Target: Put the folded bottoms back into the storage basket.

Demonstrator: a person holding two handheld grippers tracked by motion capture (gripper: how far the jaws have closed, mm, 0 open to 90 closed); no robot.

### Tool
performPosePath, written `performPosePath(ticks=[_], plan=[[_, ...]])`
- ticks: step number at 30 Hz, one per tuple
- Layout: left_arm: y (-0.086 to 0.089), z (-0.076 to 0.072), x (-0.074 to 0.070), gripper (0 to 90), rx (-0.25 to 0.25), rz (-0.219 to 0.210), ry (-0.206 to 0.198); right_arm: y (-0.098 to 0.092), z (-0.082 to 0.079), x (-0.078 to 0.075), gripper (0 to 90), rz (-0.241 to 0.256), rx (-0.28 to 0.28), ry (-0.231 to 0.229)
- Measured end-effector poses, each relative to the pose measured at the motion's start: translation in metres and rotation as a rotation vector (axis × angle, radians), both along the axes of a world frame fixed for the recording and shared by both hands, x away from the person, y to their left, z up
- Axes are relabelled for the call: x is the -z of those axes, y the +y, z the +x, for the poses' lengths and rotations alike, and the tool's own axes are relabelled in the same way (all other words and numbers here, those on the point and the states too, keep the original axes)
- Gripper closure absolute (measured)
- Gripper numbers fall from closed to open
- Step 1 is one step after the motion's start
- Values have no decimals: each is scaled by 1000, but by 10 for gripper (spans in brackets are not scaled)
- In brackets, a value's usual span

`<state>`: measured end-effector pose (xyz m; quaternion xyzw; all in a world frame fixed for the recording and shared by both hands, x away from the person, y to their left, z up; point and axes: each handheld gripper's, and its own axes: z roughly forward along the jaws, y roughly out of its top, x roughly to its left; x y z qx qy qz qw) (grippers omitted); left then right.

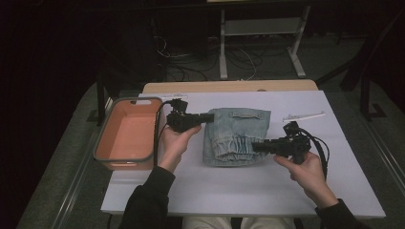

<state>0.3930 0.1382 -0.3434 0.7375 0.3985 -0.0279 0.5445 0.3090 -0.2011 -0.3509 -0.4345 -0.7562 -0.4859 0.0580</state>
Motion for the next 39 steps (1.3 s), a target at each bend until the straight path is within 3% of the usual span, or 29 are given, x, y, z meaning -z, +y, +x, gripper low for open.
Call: performPosePath(ticks=[8, 13, 20, 39], plan=[[15, -3, -17, 820, -22, 14, -24, 14, 4, -9, 702, 10, -22, -17], [27, -2, -31, 821, -29, 5, -46, 23, 10, -22, 702, 10, -40, -39], [39, -1, -47, 820, -55, 27, -72, 36, 19, -36, 702, 4, -59, -65], [80, -9, -66, 820, -119, 40, -101, 78, 30, -47, 700, 13, -118, -90]])
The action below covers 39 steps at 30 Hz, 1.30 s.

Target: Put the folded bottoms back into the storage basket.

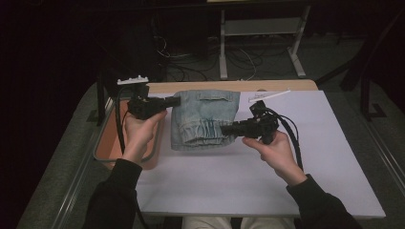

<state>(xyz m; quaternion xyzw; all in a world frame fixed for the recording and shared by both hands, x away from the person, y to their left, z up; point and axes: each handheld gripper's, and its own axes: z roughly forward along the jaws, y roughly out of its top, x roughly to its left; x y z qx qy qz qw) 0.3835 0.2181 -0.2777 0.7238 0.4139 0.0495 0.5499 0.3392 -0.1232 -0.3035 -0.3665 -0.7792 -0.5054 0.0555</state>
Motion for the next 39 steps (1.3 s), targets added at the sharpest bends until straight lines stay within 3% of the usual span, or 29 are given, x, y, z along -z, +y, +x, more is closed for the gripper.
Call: performPosePath(ticks=[14, 39], plan=[[27, -4, -19, 820, -31, 24, -37, 27, 7, -11, 700, 10, -30, -26], [77, -4, -40, 820, -87, 27, -70, 78, 26, -27, 700, 16, -89, -53]])
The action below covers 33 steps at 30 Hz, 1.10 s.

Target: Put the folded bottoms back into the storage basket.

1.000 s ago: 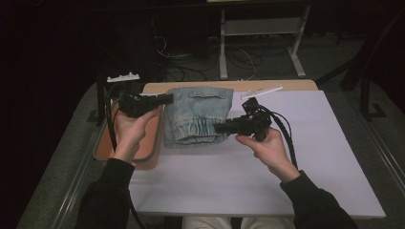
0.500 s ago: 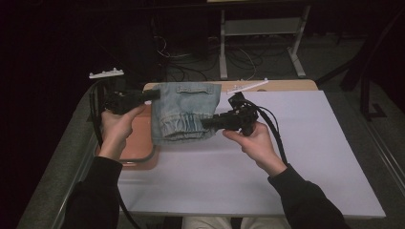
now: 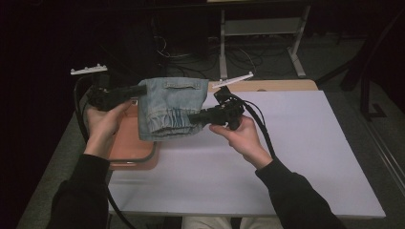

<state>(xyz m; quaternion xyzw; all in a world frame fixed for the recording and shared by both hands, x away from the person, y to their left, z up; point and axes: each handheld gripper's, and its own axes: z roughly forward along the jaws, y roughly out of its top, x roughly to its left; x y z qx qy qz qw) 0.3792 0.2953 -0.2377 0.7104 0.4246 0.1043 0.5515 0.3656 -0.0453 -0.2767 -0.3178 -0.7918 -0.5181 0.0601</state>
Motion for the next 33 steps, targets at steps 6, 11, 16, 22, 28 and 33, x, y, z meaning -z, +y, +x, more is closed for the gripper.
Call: performPosePath(ticks=[6, 11, 16, 22, 28, 33], plan=[[14, 2, -2, 820, -12, -9, -13, 13, 6, -3, 700, 1, -7, -5], [26, 1, -4, 820, -24, -2, -15, 25, 9, -4, 699, 4, -16, -9], [37, -2, -8, 821, -41, 6, -24, 37, 11, -4, 699, 9, -26, -11], [50, -6, -8, 820, -65, 5, -26, 52, 13, -4, 699, 9, -41, -13], [62, -9, -6, 820, -89, 1, -27, 66, 15, -3, 698, 5, -51, -19], [71, -10, -2, 820, -106, -2, -16, 76, 17, 1, 698, 2, -58, -17]])
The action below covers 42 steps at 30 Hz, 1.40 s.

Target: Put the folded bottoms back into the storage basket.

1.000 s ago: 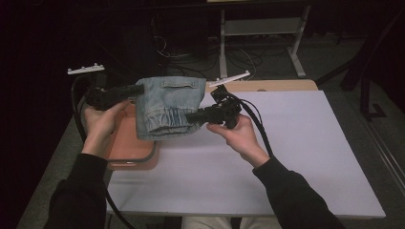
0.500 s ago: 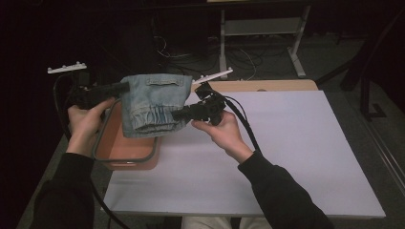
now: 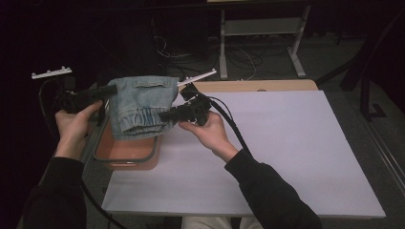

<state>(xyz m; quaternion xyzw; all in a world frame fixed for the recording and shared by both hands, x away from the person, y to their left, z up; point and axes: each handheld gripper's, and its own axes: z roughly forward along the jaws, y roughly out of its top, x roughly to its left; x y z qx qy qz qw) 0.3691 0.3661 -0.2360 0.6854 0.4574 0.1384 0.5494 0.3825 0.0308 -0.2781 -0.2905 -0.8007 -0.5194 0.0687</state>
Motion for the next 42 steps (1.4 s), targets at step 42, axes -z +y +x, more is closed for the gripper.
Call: performPosePath(ticks=[42], plan=[[60, 27, 77, 821, -131, -29, 124, 80, 23, 66, 699, -59, 19, 88]])
